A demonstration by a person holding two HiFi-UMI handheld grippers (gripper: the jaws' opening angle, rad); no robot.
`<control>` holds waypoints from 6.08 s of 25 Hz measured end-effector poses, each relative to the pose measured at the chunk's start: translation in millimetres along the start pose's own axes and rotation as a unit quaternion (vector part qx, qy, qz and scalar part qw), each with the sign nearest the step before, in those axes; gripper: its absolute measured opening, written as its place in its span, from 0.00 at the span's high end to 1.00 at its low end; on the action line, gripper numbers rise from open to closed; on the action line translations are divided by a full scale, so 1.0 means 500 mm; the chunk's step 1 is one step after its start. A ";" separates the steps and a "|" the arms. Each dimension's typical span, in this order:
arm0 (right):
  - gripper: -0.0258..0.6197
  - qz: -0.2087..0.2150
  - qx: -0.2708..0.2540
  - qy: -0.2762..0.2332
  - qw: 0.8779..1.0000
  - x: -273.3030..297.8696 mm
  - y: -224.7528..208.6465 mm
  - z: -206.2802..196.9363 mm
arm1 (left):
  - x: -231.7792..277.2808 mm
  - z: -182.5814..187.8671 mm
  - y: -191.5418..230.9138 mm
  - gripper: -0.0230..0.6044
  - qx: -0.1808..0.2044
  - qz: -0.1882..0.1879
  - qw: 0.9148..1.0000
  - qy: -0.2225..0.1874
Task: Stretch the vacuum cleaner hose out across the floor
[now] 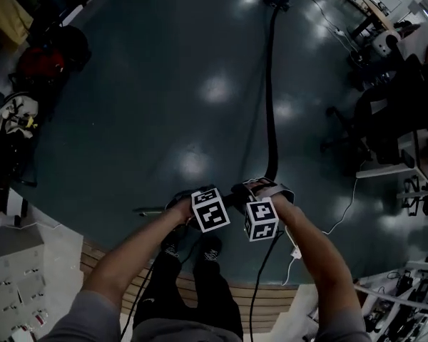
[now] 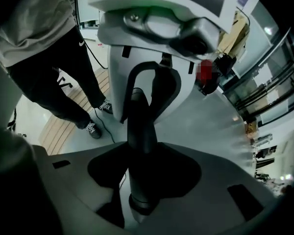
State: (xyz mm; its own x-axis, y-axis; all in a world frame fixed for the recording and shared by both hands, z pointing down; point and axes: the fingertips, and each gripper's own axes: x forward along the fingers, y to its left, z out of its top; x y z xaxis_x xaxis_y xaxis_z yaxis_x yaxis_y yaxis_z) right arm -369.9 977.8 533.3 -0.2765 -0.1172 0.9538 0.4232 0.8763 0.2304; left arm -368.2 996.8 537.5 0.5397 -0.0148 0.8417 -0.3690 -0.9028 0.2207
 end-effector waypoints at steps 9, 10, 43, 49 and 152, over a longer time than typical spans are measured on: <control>0.70 0.019 -0.062 -0.048 0.997 0.067 0.109 -0.070 | 0.097 -0.218 -0.012 0.50 -0.069 0.024 0.995 0.065; 0.70 0.027 -0.069 -0.062 0.995 0.068 0.126 -0.082 | 0.124 -0.230 -0.035 0.50 -0.069 0.019 0.995 0.069; 0.72 0.040 0.573 -0.140 0.806 0.443 0.466 -0.090 | 0.635 -0.531 -0.207 0.69 -0.097 0.093 0.984 0.114; 0.72 0.044 0.776 -0.206 0.594 0.586 0.559 -0.104 | 0.746 -0.586 -0.229 0.69 -0.102 0.117 0.982 0.107; 0.95 -0.339 0.543 -0.430 0.637 -0.791 0.866 0.134 | -0.283 0.174 -1.082 0.95 -0.097 0.224 0.886 -0.395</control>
State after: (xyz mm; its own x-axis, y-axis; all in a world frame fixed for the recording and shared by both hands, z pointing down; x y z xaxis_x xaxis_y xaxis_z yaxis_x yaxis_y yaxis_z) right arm -135.2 1435.1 242.8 -0.6461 -0.7500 0.1415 -0.7618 0.6221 -0.1808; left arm -179.0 1449.7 255.9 0.6386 -0.7181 0.2766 -0.7619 -0.6405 0.0963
